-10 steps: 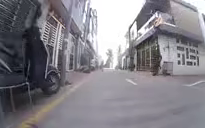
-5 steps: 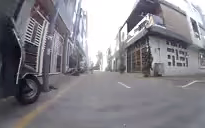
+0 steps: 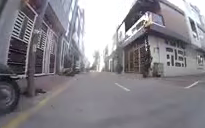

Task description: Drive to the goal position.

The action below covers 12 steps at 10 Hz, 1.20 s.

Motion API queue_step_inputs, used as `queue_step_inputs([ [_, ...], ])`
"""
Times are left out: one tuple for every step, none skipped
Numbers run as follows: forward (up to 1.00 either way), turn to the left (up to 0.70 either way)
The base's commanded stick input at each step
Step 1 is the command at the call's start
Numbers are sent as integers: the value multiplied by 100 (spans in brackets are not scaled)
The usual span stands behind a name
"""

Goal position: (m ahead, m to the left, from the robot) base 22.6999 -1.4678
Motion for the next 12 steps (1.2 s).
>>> queue_step_inputs([
  [85,0],
  [85,0],
  [85,0],
  [85,0],
  [85,0],
  [85,0],
  [85,0],
  [85,0],
  [85,0],
  [85,0],
  [85,0],
  [85,0],
])
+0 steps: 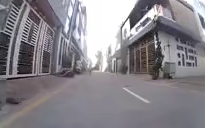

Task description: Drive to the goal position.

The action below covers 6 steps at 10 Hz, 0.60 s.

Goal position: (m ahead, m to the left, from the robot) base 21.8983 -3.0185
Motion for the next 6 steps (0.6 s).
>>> queue_step_inputs([
  [85,0],
  [85,0],
  [85,0],
  [85,0],
  [85,0],
  [85,0],
])
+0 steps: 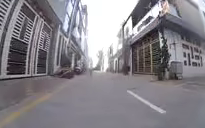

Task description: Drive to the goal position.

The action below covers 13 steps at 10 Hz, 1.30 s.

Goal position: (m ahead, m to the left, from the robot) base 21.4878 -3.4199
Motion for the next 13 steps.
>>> queue_step_inputs([
  [85,0],
  [85,0],
  [85,0],
  [85,0],
  [85,0],
  [85,0],
  [85,0],
  [85,0],
  [85,0],
  [85,0],
  [85,0],
  [85,0],
  [85,0],
])
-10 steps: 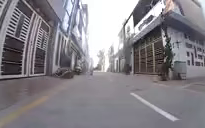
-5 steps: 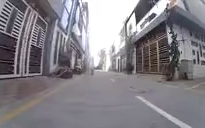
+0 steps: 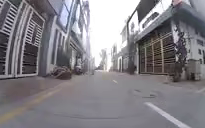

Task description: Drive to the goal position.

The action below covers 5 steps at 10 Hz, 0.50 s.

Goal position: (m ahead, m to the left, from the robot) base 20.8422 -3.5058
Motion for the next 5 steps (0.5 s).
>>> queue_step_inputs([
  [85,0],
  [85,0],
  [85,0],
  [85,0],
  [85,0],
])
